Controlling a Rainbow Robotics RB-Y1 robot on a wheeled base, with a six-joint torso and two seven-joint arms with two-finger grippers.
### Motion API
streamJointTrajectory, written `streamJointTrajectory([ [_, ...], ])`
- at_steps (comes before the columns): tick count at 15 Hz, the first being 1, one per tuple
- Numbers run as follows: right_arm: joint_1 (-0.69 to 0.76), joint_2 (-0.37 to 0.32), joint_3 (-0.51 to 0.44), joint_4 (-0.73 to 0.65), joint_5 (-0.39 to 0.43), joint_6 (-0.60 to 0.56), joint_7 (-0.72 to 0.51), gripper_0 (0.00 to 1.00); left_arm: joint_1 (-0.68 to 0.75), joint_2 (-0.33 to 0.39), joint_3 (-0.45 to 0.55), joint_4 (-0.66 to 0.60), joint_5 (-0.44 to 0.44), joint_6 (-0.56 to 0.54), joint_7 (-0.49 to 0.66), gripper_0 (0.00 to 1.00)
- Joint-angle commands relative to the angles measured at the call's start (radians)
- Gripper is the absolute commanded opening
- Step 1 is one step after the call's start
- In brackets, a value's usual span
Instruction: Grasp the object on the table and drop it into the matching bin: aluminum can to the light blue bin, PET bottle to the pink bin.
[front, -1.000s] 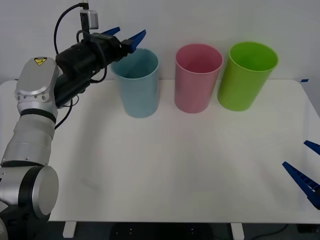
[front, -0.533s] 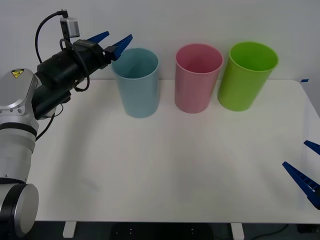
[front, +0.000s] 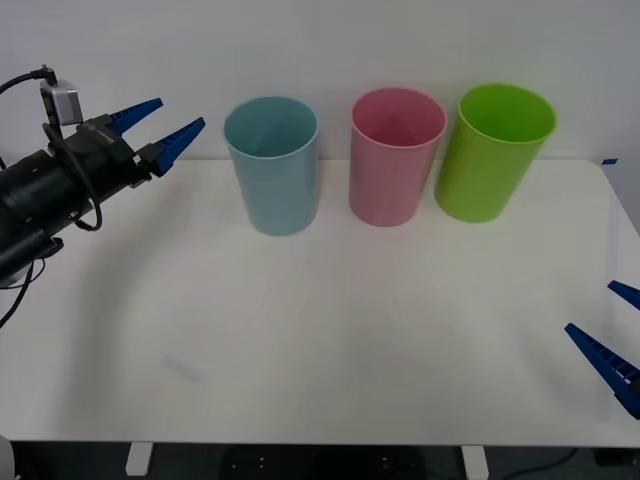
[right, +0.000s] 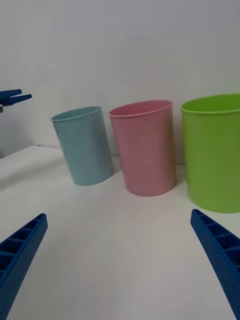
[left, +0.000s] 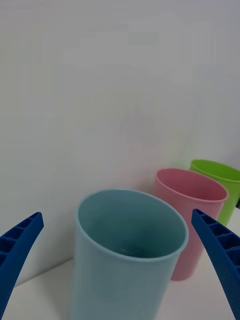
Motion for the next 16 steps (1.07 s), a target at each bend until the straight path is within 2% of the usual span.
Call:
streamJointTrajectory([
  [1,0.000,0.000,0.000,0.000,0.000,0.000,0.000,1.00,0.070,0.020,0.057,-0.042,0.000,-0.070,-0.014,1.00],
  [4,0.000,0.000,0.000,0.000,0.000,0.000,0.000,1.00,0.150,0.031,0.111,-0.088,0.000,-0.132,-0.030,1.00],
  [11,0.000,0.000,0.000,0.000,0.000,0.000,0.000,1.00,0.405,0.045,0.214,-0.293,0.007,-0.179,-0.068,1.00],
  [16,0.000,0.000,0.000,0.000,0.000,0.000,0.000,1.00,0.557,0.045,0.258,-0.372,0.022,-0.208,-0.122,1.00],
])
